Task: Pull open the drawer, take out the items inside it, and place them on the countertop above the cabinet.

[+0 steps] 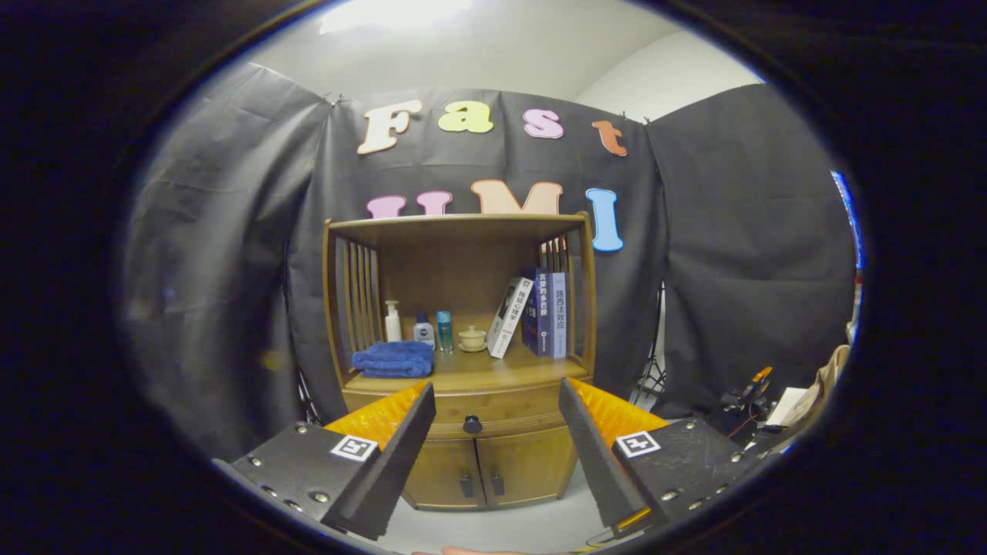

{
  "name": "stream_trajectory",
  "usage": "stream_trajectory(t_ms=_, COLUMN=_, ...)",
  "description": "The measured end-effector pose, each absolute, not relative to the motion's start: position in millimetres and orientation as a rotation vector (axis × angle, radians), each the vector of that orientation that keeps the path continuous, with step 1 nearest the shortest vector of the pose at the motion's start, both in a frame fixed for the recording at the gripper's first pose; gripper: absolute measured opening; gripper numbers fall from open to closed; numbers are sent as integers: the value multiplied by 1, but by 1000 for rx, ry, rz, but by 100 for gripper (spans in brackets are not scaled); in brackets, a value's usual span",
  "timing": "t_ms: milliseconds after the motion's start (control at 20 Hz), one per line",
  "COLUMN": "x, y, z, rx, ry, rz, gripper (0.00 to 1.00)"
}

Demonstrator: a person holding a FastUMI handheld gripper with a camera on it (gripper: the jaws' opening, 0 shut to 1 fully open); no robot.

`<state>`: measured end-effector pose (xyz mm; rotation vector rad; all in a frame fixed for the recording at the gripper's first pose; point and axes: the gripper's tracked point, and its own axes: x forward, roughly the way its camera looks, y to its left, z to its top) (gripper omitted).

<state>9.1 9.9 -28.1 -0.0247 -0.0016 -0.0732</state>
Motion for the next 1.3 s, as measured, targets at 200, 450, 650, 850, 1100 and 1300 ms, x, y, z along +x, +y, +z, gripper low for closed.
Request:
stream_trajectory(t_ms=200, x=13, y=19, z=-35, rx=-30, ry=12, rz=-59, gripper=97)
stream_trajectory(t_ms=450, x=16, y=13, z=-36, rx=-23, ry=9, rz=-73, gripper=97)
stream_trajectory(t_ms=650, x=18, y=9, z=-37, rx=-2, ry=15, rz=-67, gripper=97)
stream_trajectory(t_ms=850, x=23, y=3, z=-37, rx=-4, ry=3, rz=-82, gripper=97)
stream_trajectory(t_ms=1100, x=42, y=14, z=-46, rx=-7, ry=-10, rz=-58, gripper=97)
stream_trajectory(t_ms=1300, x=64, y=22, z=-64, rx=-14, ry=-5, rz=-43, gripper=97)
